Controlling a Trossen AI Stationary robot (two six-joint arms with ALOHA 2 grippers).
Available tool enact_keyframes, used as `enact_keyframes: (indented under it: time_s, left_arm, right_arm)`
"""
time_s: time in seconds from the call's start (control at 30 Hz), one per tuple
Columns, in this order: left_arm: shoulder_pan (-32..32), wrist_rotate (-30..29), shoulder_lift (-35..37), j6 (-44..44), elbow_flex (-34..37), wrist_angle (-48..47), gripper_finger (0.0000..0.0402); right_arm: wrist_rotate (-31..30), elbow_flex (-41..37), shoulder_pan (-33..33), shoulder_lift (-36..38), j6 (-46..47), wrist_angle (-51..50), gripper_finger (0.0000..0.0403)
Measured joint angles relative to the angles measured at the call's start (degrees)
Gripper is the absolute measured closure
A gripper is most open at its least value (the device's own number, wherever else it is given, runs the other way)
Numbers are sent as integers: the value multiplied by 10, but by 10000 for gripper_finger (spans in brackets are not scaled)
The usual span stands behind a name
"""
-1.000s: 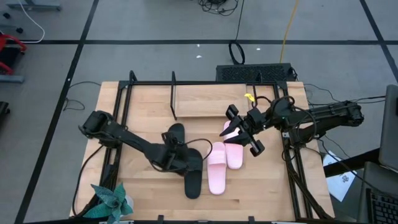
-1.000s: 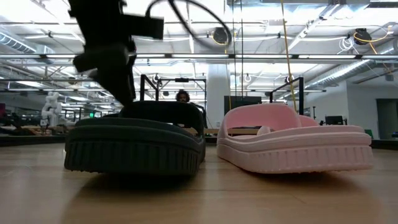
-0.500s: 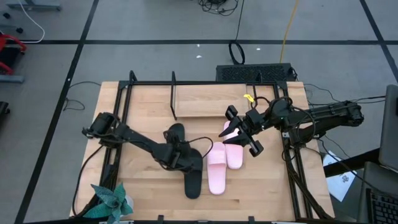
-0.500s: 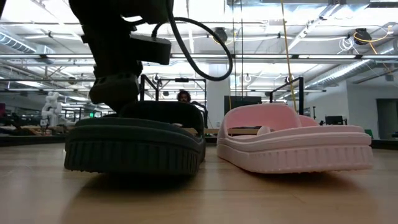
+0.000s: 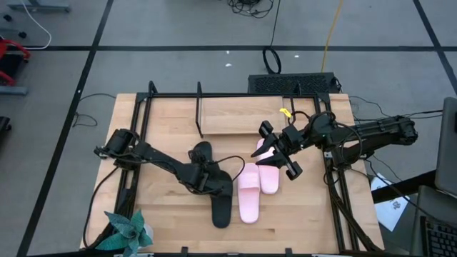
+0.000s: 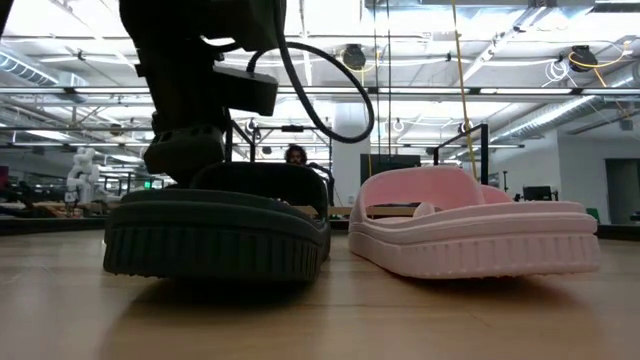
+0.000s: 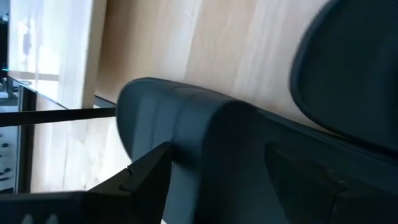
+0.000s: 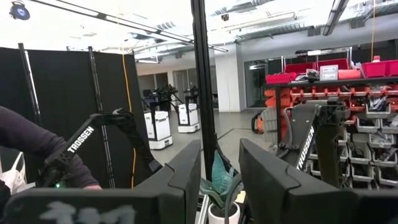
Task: Pick and place slides into the shelf
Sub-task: Put the top black slide on the shelf
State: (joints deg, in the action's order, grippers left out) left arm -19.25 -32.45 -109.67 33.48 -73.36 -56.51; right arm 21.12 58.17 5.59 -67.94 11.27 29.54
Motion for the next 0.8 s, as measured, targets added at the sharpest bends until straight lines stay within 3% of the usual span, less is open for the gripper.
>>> enact_keyframes:
  time_s: [0.5, 0.8]
  left_arm:
    - [-1, -34, 0, -5, 0, -2, 151]
    - [1, -16, 0, -10, -19, -4, 151]
  right_arm:
    - [-1, 0, -36, 0, 0, -8, 305]
    - [-1, 0, -38, 0, 0, -24, 305]
